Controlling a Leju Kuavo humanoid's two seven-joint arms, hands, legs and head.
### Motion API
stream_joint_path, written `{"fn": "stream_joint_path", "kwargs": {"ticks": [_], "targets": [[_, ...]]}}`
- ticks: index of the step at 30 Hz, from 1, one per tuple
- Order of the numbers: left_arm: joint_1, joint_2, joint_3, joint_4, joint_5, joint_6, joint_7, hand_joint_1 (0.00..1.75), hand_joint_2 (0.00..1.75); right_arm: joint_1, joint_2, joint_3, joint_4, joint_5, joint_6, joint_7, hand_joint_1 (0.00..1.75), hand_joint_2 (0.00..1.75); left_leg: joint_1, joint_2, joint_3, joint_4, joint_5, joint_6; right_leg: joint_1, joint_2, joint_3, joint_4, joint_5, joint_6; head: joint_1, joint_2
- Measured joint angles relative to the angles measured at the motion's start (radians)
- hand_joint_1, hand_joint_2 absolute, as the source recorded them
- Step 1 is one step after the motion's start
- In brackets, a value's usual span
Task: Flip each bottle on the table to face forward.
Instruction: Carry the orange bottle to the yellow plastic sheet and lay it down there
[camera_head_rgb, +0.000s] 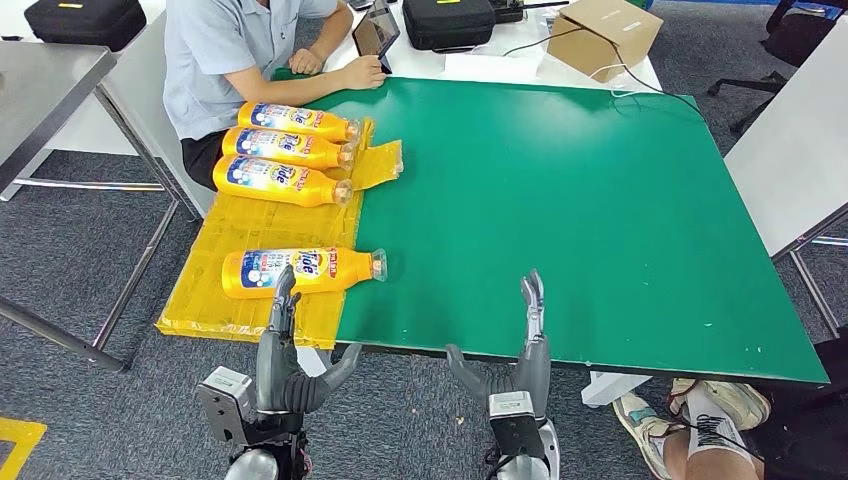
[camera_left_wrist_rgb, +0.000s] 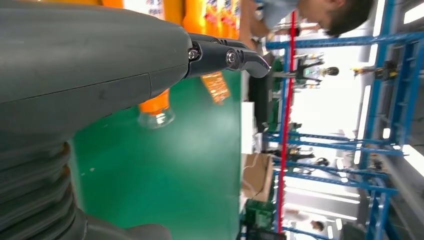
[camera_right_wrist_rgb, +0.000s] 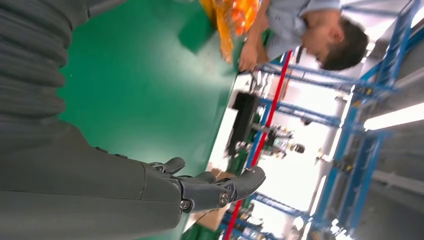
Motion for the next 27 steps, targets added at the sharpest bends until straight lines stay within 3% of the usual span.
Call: {"fn": "stream_joint_path", "kwargs": {"ticks": [12,27], "targets": [[0.015,0.004,0.050,-0.053,0.004,0.009,0.002,0.00,1.75,0.031,-0.040,-0.003,-0.047,0.042,0.006,0.000,0.00,1.75,0.000,0.000,0.000,0.000,0.000,0.000,0.000,0.000,0.000,0.000,0.000,0.000,0.000,0.000],[0.017,-0.002,0.060,-0.055,-0.043,0.008,0.015,0.00,1.75,0.035,-0.041,-0.008,-0.066,0.055,0.011,0.000,0.00,1.75,0.000,0.000,0.000,0.000,0.000,0.000,0.000,0.000,0.000,0.000,0.000,0.000,0.000,0.000]]}}
